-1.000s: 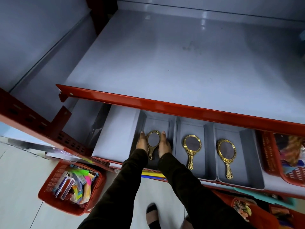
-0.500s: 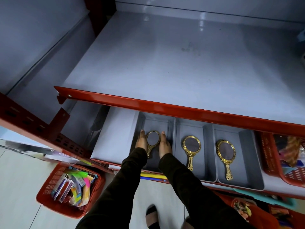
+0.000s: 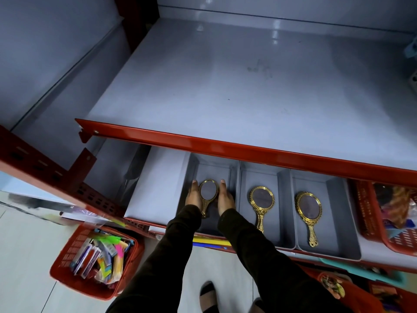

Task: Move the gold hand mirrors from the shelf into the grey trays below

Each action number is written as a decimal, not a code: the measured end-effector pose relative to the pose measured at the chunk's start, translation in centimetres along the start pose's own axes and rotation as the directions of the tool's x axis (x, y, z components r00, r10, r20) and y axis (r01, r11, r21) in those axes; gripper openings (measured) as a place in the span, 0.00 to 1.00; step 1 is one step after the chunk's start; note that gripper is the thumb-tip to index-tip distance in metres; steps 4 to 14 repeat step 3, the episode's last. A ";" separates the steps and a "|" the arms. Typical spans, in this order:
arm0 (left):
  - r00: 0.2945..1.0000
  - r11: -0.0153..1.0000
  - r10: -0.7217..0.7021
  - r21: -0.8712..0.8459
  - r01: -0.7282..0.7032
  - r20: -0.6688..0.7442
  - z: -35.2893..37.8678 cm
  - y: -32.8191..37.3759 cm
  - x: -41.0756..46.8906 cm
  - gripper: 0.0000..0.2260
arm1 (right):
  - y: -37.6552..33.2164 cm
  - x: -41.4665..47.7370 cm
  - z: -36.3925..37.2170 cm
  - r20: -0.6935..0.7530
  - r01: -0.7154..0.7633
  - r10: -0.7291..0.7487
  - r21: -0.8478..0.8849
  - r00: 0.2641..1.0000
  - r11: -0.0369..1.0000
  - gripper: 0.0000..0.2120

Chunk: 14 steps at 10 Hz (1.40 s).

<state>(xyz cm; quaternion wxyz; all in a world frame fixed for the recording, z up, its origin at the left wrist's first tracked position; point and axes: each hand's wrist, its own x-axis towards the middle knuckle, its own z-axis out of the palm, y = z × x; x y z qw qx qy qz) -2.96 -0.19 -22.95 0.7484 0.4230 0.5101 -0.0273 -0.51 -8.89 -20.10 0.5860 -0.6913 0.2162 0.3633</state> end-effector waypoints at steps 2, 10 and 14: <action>1.000 1.000 0.020 0.013 -0.020 -0.008 0.1 -0.2 0.3 0.30 | -0.1 -0.1 -0.4 0.004 0.014 -0.014 0.002 1.000 1.000 0.34; 0.999 0.997 0.044 0.066 -0.041 -0.033 0.1 -0.3 0.4 0.30 | -0.4 -0.8 -0.6 -0.004 0.024 -0.024 -0.016 1.000 1.000 0.33; 0.999 0.997 0.044 0.066 -0.041 -0.033 0.1 -0.3 0.4 0.30 | -0.4 -0.8 -0.6 -0.004 0.024 -0.024 -0.016 1.000 1.000 0.33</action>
